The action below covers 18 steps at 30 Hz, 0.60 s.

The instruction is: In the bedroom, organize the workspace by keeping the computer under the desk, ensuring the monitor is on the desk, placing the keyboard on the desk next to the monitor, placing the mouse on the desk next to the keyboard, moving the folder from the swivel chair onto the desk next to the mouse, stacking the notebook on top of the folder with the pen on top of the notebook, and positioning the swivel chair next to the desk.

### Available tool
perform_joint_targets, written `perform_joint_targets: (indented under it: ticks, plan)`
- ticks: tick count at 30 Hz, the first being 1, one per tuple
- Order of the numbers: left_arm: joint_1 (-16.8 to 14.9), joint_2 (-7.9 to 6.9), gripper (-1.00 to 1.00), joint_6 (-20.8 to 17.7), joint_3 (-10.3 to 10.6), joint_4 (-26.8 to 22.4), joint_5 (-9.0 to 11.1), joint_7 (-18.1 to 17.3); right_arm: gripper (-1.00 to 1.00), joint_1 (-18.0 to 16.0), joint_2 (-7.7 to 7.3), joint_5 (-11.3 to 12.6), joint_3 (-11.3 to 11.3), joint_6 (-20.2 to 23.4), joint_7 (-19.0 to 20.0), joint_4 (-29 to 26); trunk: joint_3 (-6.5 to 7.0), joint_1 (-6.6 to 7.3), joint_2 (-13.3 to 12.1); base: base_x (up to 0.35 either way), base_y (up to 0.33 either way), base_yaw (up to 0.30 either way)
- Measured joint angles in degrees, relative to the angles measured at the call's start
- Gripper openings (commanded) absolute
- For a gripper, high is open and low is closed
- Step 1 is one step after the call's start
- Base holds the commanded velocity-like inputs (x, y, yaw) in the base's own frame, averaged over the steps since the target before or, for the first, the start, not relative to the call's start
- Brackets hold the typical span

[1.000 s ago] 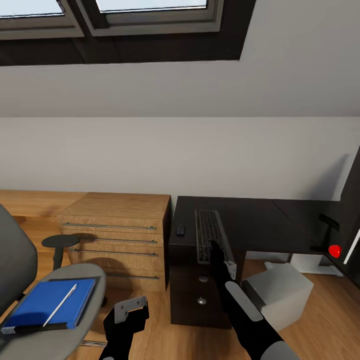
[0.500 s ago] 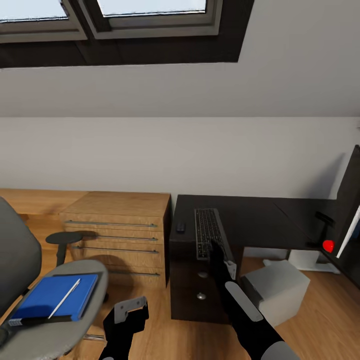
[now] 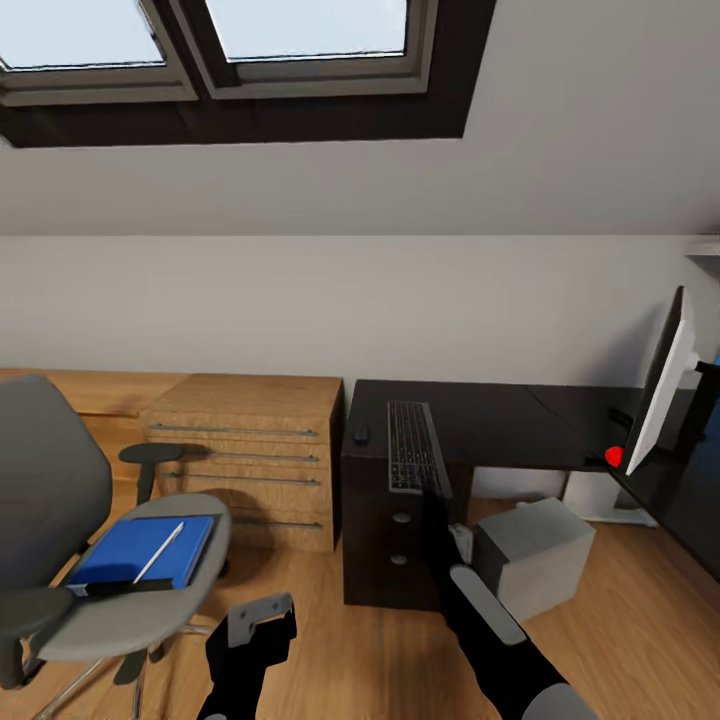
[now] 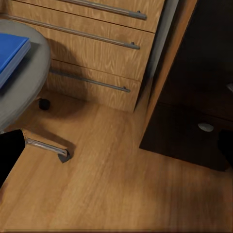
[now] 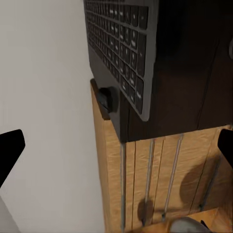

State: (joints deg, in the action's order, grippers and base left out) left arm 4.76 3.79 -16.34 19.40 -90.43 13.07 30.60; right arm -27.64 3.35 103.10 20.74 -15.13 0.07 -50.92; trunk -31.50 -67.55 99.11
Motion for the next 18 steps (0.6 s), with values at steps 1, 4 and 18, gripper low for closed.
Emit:
perform_joint_targets:
  ticks: [1,4,18]
  plan:
    - [0.00,0.00,1.00,0.00,-0.01,0.00,0.00,0.00,1.00,0.00,0.02,-0.01,0.01,0.00,0.00,0.23,0.00,0.00,0.00,-0.094,0.000,0.000]
    - [0.02,-0.01,1.00,0.06,-0.01,0.00,-0.06,0.02,1.00,0.00,0.11,-0.02,0.11,-0.04,0.08,0.99,0.00,0.01,0.00,-0.046,0.000,0.000]
    - [0.00,0.16,1.00,0.26,0.23,2.83,-0.12,0.20,1.00,0.01,-0.07,-18.72,3.87,-0.70,0.86,30.20,1.25,1.55,-2.79,-0.004,0.000,0.000]
